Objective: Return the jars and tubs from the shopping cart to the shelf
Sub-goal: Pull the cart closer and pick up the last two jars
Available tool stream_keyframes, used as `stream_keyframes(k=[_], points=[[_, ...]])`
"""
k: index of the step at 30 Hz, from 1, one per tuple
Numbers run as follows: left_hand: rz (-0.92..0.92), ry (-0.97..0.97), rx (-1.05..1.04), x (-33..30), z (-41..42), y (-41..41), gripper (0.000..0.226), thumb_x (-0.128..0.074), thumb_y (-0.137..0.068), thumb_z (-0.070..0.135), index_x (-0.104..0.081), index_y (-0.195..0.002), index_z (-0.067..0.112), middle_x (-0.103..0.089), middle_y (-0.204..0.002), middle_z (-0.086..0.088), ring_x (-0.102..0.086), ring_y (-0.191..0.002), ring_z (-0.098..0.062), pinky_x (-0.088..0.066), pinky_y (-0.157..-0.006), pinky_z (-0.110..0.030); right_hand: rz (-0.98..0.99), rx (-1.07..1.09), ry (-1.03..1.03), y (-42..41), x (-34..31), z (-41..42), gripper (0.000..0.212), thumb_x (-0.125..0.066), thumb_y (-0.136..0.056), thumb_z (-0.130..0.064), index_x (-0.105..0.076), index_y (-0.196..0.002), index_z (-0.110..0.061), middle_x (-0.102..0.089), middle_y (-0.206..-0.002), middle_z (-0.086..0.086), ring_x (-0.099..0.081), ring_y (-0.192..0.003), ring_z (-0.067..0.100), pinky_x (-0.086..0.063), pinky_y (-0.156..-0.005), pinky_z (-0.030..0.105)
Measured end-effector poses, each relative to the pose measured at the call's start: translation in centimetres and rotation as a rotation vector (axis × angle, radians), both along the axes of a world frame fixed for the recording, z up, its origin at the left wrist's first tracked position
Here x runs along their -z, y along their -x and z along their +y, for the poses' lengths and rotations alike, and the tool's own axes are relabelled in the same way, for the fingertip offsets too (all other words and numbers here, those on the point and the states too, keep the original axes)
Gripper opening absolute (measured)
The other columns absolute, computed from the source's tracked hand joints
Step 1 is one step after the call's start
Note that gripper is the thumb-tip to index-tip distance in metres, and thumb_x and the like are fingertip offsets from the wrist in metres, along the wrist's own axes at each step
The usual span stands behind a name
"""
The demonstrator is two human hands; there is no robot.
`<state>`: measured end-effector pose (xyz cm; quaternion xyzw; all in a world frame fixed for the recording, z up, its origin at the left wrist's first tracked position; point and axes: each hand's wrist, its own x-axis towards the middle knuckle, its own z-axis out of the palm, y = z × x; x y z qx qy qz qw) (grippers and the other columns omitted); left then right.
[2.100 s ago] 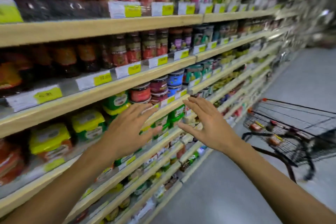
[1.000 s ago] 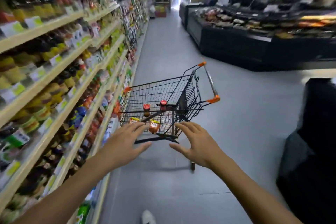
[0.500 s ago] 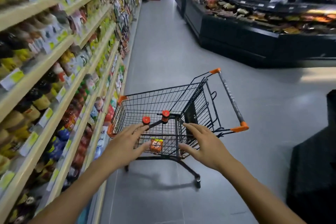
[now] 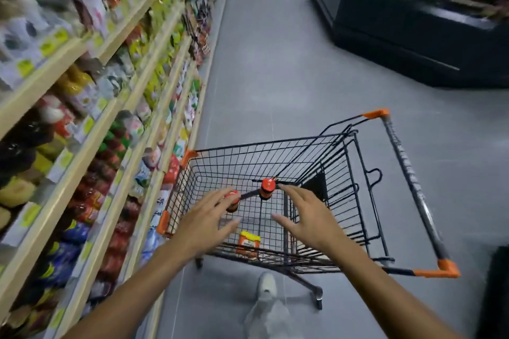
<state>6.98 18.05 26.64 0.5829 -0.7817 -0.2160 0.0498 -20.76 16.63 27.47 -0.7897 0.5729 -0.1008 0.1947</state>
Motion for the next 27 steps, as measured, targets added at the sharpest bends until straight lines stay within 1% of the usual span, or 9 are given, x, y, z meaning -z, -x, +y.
stream_keyframes(k=[2, 5, 8, 10, 14, 17, 19, 22, 27], points=[[-0.03, -0.002, 0.008, 1.8, -3.8, 0.1, 0.076, -0.024, -0.089, 0.075, -0.033, -0.154, 0.037, -0.029, -0.162, 0.011, -0.027, -0.15, -0.015, -0.034, -0.119, -0.05, 0.002, 0.004, -0.021, 0.0, 2.1, -3.8, 0.078, -0.046, -0.094, -0.071, -0.026, -0.159, -0.033, -0.036, -0.16, -0.006, -0.03, -0.147, 0.013, -0.024, -0.119, 0.031], [-0.088, -0.087, -0.031, 4.8, -8.8, 0.2, 0.083, -0.017, -0.085, 0.077, -0.021, -0.157, 0.038, -0.013, -0.167, 0.013, -0.01, -0.156, -0.017, -0.022, -0.125, -0.048, 0.021, -0.007, -0.047, 0.2, 5.6, -8.9, 0.078, -0.046, -0.094, -0.071, -0.027, -0.159, -0.031, -0.036, -0.16, -0.006, -0.029, -0.147, 0.014, -0.019, -0.12, 0.029], [-0.119, -0.18, -0.04, 8.7, -12.6, -0.2, 0.085, -0.015, -0.084, 0.076, -0.014, -0.159, 0.038, -0.004, -0.168, 0.01, -0.002, -0.157, -0.019, -0.014, -0.127, -0.05, 0.04, -0.013, -0.096, 0.3, 9.6, -12.6, 0.081, -0.041, -0.092, -0.073, -0.025, -0.159, -0.031, -0.034, -0.161, -0.005, -0.027, -0.149, 0.016, -0.024, -0.125, 0.04], [-0.133, -0.204, -0.039, 11.6, -14.9, -0.8, 0.088, -0.01, -0.081, 0.078, -0.012, -0.159, 0.038, -0.007, -0.169, 0.007, -0.003, -0.157, -0.021, -0.01, -0.127, -0.051, 0.042, -0.005, -0.12, 0.0, 12.7, -14.4, 0.085, -0.035, -0.09, -0.077, -0.024, -0.159, -0.03, -0.031, -0.163, -0.003, -0.025, -0.151, 0.019, -0.024, -0.125, 0.044], [-0.141, -0.283, -0.035, 17.3, -18.8, -2.0, 0.08, -0.029, -0.092, 0.073, -0.013, -0.16, 0.035, -0.006, -0.169, 0.008, -0.004, -0.157, -0.022, -0.01, -0.126, -0.052, 0.071, 0.034, -0.146, -0.6, 19.0, -17.6, 0.085, -0.035, -0.091, -0.076, -0.027, -0.159, -0.026, -0.034, -0.162, 0.001, -0.028, -0.151, 0.023, -0.023, -0.125, 0.042], [-0.055, -0.304, -0.031, 21.9, -21.3, -2.9, 0.081, -0.027, -0.088, 0.069, -0.02, -0.159, 0.031, -0.013, -0.167, 0.007, -0.011, -0.155, -0.022, -0.025, -0.123, -0.052, 0.087, 0.057, -0.183, -1.3, 24.1, -19.0, 0.083, -0.037, -0.091, -0.071, -0.023, -0.16, -0.026, -0.033, -0.163, 0.003, -0.029, -0.151, 0.026, -0.03, -0.122, 0.048], [-0.049, -0.311, -0.003, 24.8, -22.7, -3.4, 0.077, -0.036, -0.091, 0.065, -0.019, -0.159, 0.031, -0.016, -0.166, 0.006, -0.015, -0.154, -0.021, -0.029, -0.121, -0.05, 0.094, 0.073, -0.183, -1.8, 27.4, -19.8, 0.082, -0.042, -0.092, -0.067, -0.021, -0.16, -0.024, -0.033, -0.162, 0.007, -0.031, -0.149, 0.029, -0.034, -0.119, 0.05], [-0.033, -0.341, 0.007, 28.9, -24.3, -3.9, 0.08, -0.053, -0.094, 0.058, -0.016, -0.16, 0.031, -0.014, -0.167, 0.004, -0.013, -0.155, -0.022, -0.026, -0.123, -0.051, 0.13, 0.083, -0.246, -2.3, 32.1, -21.1, 0.087, -0.054, -0.095, -0.058, -0.009, -0.162, -0.027, -0.016, -0.168, 0.007, -0.021, -0.153, 0.029, -0.028, -0.122, 0.048], [-0.02, -0.372, -0.006, 32.6, -26.0, -3.8, 0.088, -0.059, -0.094, 0.056, -0.008, -0.161, 0.03, -0.006, -0.169, 0.005, -0.007, -0.156, -0.021, -0.018, -0.126, -0.047, 0.12, 0.205, -0.354, -2.1, 38.4, -23.7, 0.089, -0.061, -0.095, -0.051, -0.002, -0.161, -0.036, 0.003, -0.17, 0.004, -0.007, -0.156, 0.027, -0.032, -0.121, 0.049]])
